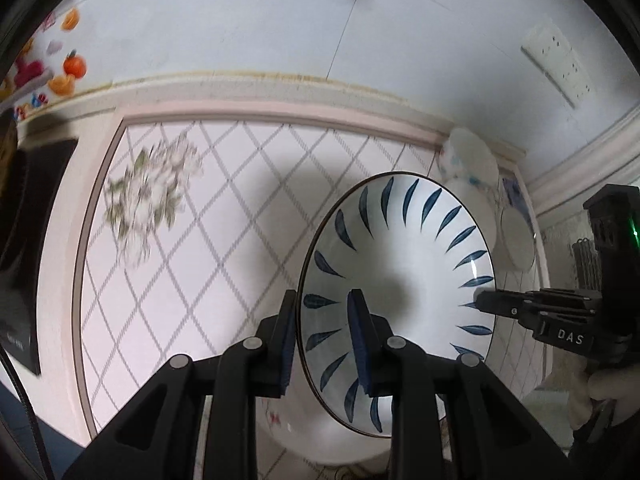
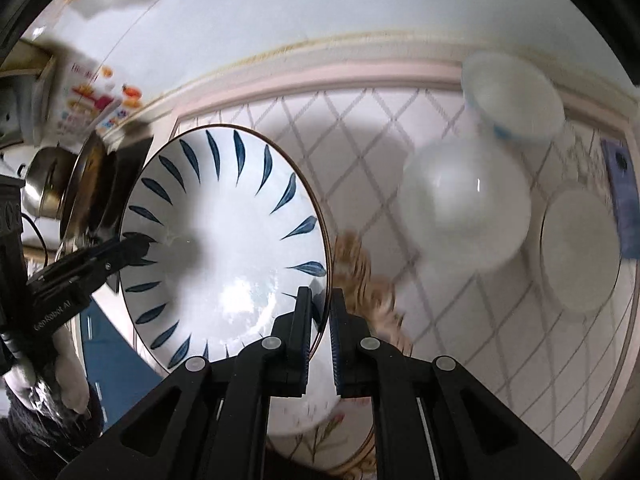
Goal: Organize plates and bowls
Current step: 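Carry the blue-striped plate with both tools and lower it onto the plate stack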
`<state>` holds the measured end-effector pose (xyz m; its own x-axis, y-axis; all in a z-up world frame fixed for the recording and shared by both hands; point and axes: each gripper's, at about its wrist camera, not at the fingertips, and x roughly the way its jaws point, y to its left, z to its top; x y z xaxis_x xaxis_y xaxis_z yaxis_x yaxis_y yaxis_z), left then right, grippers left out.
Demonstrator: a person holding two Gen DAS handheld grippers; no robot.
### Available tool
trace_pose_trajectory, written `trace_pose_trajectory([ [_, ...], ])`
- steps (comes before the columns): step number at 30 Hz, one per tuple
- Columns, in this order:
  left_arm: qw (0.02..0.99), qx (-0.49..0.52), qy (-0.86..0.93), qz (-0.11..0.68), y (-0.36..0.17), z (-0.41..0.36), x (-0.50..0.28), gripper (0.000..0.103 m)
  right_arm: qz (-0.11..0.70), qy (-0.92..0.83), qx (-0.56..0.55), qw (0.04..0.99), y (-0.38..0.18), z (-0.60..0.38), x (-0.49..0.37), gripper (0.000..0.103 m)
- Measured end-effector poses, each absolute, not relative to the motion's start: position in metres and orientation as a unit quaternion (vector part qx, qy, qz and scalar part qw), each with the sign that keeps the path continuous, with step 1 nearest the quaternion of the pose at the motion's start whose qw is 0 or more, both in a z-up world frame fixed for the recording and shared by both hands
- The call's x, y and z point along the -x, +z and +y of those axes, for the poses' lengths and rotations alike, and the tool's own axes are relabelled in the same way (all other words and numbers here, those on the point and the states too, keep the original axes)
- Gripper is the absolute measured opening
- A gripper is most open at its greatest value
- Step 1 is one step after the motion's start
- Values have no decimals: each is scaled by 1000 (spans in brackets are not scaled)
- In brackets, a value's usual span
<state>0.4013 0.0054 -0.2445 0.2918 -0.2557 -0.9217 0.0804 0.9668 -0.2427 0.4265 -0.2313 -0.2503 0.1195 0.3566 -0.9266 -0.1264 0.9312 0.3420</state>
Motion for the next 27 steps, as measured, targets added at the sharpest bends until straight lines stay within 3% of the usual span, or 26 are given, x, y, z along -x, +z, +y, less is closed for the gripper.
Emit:
trace_pose_trajectory([
  [11, 781, 66, -94, 614, -289, 1, -360, 22, 664, 168, -94, 723, -305, -227, -363, 10],
  [27, 762, 55, -68, 642, -326, -1, -352, 22, 672, 164, -88, 717, -340, -220, -358, 10],
])
